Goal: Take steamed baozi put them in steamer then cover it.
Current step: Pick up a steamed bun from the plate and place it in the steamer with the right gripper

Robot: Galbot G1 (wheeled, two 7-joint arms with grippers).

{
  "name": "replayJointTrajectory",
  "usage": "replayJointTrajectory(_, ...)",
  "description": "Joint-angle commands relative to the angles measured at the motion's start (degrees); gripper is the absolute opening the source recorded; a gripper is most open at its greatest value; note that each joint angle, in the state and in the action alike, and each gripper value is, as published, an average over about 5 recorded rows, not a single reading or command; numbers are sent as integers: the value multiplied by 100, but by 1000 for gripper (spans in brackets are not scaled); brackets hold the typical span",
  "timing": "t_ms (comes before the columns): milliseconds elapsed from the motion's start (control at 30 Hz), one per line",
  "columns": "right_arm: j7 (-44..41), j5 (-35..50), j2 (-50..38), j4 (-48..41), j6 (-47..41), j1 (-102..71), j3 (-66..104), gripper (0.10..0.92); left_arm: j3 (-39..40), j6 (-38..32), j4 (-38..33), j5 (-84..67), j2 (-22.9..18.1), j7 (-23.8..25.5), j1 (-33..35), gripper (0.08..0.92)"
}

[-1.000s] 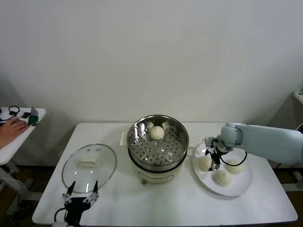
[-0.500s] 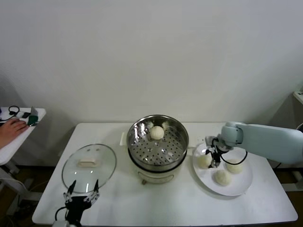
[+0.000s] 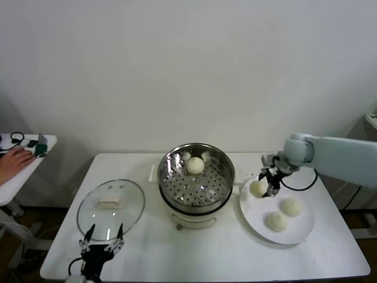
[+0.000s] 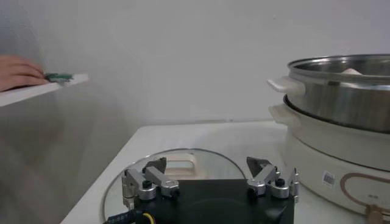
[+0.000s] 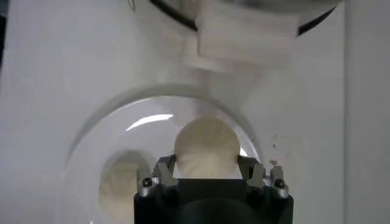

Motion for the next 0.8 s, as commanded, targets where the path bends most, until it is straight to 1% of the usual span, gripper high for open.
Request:
replayJointTrajectory(33,-830,1430,181,702,231,2794,-1060,687,68,9,-25,35,35,8,3,823)
replayJointTrajectory(200,-783,1954,572,905,59,2946,-553,687,143,31,-69,99,44,18,-9,823)
replayJointTrajectory(433,-216,2297,1384,966,-363,2051,347,687,127,105,-141,80,44,28,-49,823)
replayJointTrajectory(567,78,2301,1971,751,-488,1303,596,687,62,127,-177,48,46,32,-50,823)
replayJointTrajectory(800,339,2040,2830,-3,-556,172,850,687,-48,148,-180,-38,44,31,-41,823)
